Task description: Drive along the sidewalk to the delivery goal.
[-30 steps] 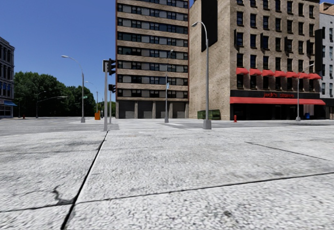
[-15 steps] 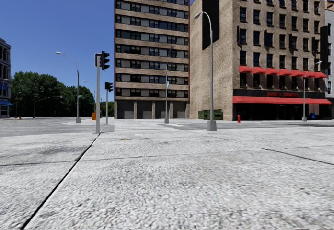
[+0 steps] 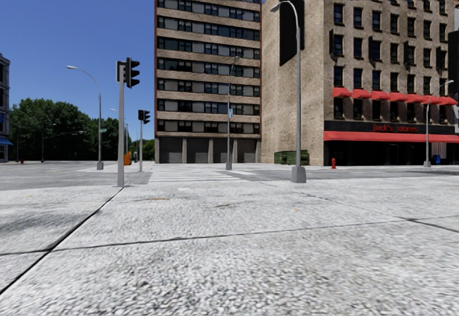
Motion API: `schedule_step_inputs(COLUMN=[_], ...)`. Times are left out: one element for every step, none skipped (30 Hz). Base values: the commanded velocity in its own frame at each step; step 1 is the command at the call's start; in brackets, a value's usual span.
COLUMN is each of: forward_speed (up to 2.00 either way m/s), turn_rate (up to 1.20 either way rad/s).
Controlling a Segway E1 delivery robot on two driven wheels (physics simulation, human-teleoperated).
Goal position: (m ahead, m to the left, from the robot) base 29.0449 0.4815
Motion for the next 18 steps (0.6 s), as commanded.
schedule_step_inputs(forward_speed=[2.00,2.00,2.00,2.00,2.00,2.00,2.00,2.00,2.00,2.00,2.00,2.00,2.00,2.00,2.00,2.00,2.00,2.00], turn_rate=[0.00,0.00,0.00,0.00,0.00,0.00,0.00,0.00,0.00,0.00,0.00,0.00,0.00,0.00,0.00,0.00,0.00,0.00])
